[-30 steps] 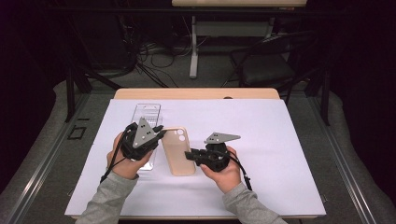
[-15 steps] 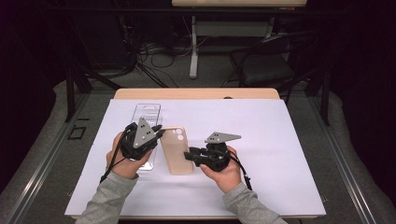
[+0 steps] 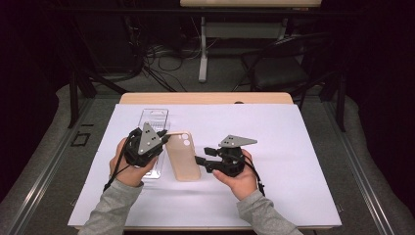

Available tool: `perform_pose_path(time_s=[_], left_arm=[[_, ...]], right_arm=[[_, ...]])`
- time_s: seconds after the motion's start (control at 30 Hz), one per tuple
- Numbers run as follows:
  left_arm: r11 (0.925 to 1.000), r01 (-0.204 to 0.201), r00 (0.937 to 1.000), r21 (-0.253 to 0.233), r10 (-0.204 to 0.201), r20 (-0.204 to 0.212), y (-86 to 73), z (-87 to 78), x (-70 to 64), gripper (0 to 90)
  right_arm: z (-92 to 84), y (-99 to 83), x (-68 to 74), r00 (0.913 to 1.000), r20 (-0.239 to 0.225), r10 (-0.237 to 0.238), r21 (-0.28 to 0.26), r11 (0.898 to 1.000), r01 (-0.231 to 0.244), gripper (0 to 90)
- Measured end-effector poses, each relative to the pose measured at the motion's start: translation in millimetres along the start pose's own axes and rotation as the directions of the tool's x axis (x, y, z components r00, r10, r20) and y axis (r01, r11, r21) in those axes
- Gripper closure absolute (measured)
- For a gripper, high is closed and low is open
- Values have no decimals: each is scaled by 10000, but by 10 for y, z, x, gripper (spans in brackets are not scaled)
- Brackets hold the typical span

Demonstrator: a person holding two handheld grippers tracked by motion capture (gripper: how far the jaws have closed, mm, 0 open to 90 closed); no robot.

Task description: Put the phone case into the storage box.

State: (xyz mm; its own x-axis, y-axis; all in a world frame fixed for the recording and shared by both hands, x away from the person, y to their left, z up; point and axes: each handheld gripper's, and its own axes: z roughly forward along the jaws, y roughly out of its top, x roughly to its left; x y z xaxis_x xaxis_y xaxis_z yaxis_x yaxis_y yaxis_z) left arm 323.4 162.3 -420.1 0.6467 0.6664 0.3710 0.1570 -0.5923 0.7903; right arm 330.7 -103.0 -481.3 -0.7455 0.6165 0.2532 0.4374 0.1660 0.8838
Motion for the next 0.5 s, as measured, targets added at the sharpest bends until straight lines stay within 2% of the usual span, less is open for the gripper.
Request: perform_pose_path(time_s=[0.1, 0.2, 0.23, 0.37, 0.5], left_arm=[[9999, 119, 9999, 12, -119, 24, -6, 5, 10, 804], [9998, 173, 9998, 38, -173, 91, -12, 11, 14, 804], [9998, 172, 9998, 38, -172, 81, -14, 12, 14, 804], [9999, 156, 9998, 64, -156, 78, -15, 21, 6, 803], [9998, 146, 9998, 117, -147, 101, -19, 32, -1, 803]], right_arm=[[-41, 28, -22, 9998, 136, -138, -43, 9999, 138, 439], [-61, 39, -36, 9994, -65, -338, -114, 9994, 337, 407], [-69, 39, -47, 9987, 25, -500, -173, 9986, 500, 380], [-111, 26, -68, 9941, 377, -1020, -144, 9946, 1026, 379], [-172, -7, -114, 9960, 481, -751, -15, 9972, 752, 351]])
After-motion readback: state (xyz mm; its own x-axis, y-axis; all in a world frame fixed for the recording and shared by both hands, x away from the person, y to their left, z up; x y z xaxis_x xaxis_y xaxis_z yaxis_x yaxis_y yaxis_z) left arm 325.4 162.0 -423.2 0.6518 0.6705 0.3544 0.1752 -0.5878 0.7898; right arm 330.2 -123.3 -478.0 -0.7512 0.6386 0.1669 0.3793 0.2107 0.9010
